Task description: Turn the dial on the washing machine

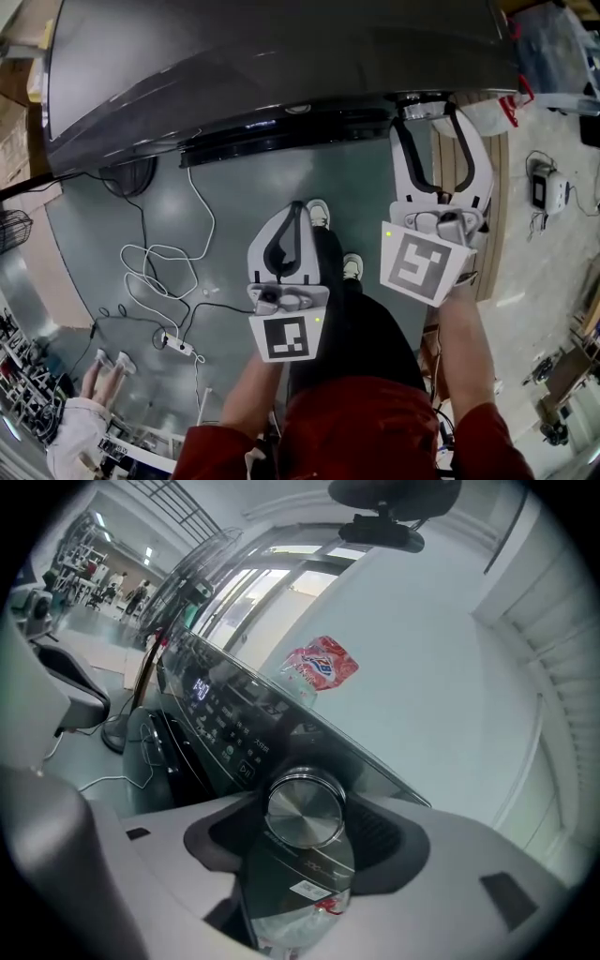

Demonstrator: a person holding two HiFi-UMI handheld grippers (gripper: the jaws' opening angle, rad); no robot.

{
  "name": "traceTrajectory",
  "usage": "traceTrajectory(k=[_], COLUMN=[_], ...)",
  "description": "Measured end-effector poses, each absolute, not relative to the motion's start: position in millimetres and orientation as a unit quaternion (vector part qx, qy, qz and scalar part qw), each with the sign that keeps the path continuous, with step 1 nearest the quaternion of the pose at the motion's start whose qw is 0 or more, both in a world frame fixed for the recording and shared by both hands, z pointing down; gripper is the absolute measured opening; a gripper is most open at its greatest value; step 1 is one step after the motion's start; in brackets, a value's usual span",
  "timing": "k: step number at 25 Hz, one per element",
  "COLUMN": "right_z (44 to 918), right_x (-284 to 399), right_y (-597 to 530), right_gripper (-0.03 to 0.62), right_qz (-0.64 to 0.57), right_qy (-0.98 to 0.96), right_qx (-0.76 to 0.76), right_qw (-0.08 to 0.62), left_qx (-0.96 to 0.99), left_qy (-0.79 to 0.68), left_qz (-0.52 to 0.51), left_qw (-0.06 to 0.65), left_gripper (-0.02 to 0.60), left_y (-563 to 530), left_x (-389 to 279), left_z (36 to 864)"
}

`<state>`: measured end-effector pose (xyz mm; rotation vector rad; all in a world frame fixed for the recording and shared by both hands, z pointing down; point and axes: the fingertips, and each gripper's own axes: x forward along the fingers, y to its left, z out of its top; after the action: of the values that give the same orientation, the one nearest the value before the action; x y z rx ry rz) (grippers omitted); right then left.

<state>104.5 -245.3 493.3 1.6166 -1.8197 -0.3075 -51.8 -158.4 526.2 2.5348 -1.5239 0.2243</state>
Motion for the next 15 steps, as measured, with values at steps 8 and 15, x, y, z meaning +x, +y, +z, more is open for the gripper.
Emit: traceTrajectory(k=[8,15], right_z=[492.3,488.7], right_x=[105.2,108.2], right_y=[-246.4,-247.7], right_gripper=[0.275,0.275], right_qz=[-0.095,0.007], right_qy=[-0.707,-0.736], right_qx=[0.629,0.644], right_qw=[0.310,0.209], left_qx=[0.851,0.851], left_qy=[-0.511,-0.515], left_qz=[0.081,0.078], left_qw=[0.083,0.076], left_gripper=[0.009,0.009], left_y=[-158.1,-161.2], left_x=[-50.7,-51.4], left_z=[527.0,522.9])
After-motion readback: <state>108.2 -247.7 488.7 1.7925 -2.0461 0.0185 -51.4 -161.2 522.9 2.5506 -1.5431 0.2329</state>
